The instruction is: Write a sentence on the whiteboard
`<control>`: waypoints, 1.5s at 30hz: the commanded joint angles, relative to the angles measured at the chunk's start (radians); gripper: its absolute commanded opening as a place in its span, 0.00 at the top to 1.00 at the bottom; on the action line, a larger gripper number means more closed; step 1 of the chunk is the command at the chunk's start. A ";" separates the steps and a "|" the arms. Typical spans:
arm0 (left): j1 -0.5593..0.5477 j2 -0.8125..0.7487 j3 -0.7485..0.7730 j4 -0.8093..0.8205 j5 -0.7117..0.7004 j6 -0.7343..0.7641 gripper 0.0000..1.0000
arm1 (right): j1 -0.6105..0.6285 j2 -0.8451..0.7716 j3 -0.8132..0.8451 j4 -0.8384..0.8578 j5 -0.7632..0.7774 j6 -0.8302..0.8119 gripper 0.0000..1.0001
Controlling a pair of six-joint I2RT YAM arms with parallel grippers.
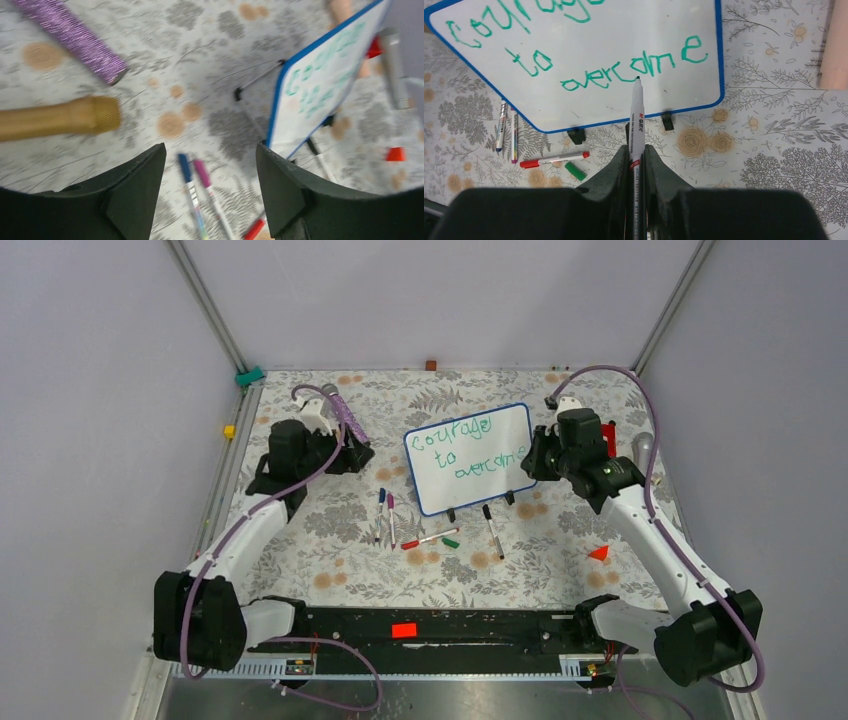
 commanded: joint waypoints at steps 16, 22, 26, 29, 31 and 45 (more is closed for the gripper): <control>0.338 -0.103 0.000 -0.775 -0.405 -0.206 0.01 | 0.206 -0.080 0.086 -0.033 0.096 -0.018 1.00; 0.344 -0.016 0.101 -0.888 -0.432 -0.109 0.02 | 0.206 -0.103 0.081 -0.041 0.105 -0.023 1.00; 0.349 -0.081 0.082 -0.890 -0.377 -0.128 0.01 | 0.206 -0.110 0.077 -0.041 0.109 -0.023 1.00; 0.372 -0.149 0.000 -0.874 -0.335 -0.207 0.01 | 0.206 -0.119 0.072 -0.042 0.114 -0.024 1.00; 0.377 -0.169 -0.049 -0.822 -0.229 -0.249 0.01 | 0.206 -0.127 0.068 -0.041 0.118 -0.026 1.00; 0.209 -0.127 -0.188 -0.666 0.202 -0.376 0.01 | 0.206 -0.258 -0.024 -0.064 0.156 -0.003 1.00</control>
